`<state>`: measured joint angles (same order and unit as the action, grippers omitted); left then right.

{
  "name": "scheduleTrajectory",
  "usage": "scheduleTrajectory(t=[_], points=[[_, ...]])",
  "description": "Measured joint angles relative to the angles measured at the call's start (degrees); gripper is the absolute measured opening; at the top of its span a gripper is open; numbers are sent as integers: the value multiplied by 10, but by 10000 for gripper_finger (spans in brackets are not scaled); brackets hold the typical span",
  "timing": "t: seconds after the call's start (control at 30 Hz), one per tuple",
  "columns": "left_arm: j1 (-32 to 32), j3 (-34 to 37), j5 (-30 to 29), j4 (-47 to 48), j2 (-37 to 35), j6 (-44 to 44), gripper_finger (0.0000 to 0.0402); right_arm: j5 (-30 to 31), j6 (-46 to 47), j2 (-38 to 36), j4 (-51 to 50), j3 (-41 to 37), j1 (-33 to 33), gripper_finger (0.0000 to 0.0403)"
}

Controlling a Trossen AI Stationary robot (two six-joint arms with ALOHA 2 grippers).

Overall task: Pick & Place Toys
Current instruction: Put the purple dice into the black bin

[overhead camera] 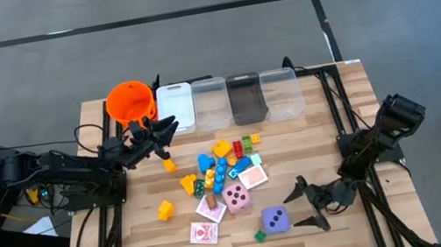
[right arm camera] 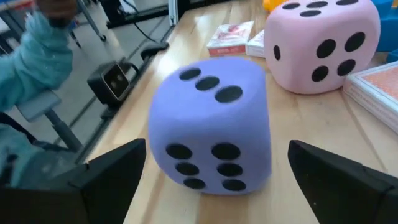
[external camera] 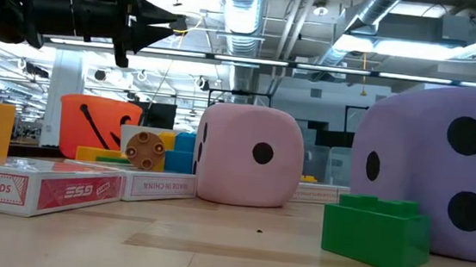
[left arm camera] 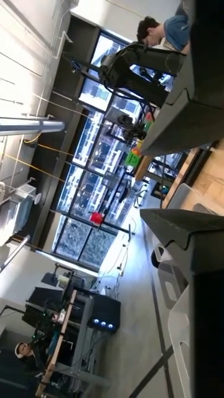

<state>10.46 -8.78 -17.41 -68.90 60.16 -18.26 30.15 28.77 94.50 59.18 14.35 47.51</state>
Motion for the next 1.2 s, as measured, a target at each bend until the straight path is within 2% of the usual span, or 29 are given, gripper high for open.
scheduleTrajectory(t=[0.13,0.3,0.5,0.6,0.83,1.2], points=[[0,0,18,3,0,0,140,-1,-19,0,2,26,6,386],[0,0,19,3,0,0,140,5,-18,-1,-67,63,18,386],[0,-16,19,6,0,30,140,71,18,0,-173,101,39,386],[0,-25,19,16,0,30,140,84,49,0,-210,114,40,386],[-2,-49,19,77,0,30,140,87,98,0,-261,131,29,386],[-2,-53,19,86,0,30,140,87,73,0,-320,175,27,386]])
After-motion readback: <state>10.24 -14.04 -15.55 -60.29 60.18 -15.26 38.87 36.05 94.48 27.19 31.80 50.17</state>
